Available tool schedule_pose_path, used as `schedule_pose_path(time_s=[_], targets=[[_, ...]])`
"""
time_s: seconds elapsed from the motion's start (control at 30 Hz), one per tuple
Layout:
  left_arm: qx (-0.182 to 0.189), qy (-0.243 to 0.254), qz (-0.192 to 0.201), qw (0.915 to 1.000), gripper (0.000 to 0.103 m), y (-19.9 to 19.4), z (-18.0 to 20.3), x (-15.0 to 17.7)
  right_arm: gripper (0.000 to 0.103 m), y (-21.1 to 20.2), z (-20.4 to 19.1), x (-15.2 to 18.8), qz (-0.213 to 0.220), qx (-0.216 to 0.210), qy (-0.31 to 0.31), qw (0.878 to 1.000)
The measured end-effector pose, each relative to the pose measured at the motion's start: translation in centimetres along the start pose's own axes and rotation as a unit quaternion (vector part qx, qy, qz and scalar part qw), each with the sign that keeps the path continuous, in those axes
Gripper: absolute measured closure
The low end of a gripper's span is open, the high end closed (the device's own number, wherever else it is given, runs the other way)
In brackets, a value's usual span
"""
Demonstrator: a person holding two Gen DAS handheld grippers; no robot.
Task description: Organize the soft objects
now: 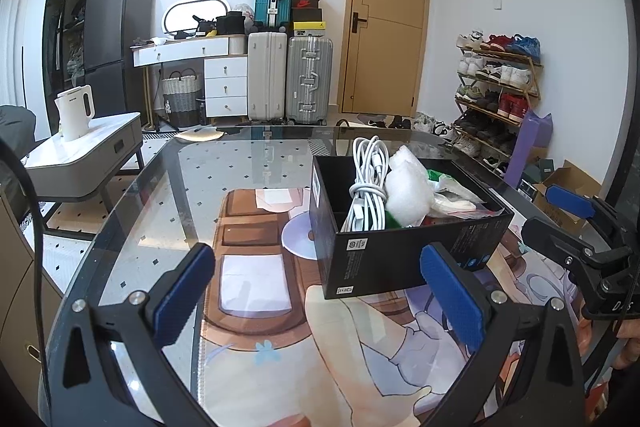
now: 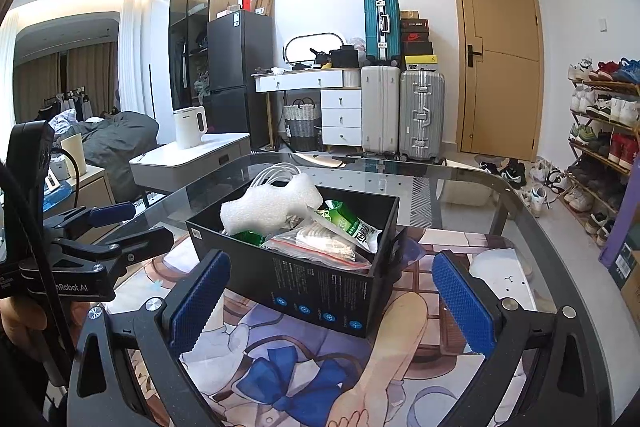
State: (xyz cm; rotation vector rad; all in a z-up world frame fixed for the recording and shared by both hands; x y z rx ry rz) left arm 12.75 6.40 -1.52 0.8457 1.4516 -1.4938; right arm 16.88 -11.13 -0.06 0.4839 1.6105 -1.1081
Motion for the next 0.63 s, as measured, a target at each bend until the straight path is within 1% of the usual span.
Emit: schedule_pose_path(time_s=[0.63], targets=[[0.001, 0.002, 0.007, 1.0000, 0.000, -0.42, 0.16, -0.29, 0.001, 0.04, -0.01, 0.10, 0.000, 0.000, 0.000, 1.000]])
Point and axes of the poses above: each gripper's, at about its wrist camera, not at the fingertips, and y roughly the way its jaws point, z to its right, x to its underside, the point moved 6 cm from there along y, roughly the way its jaws point, and after that the axes turned 4 degrees about z, right-handed, at the moved point
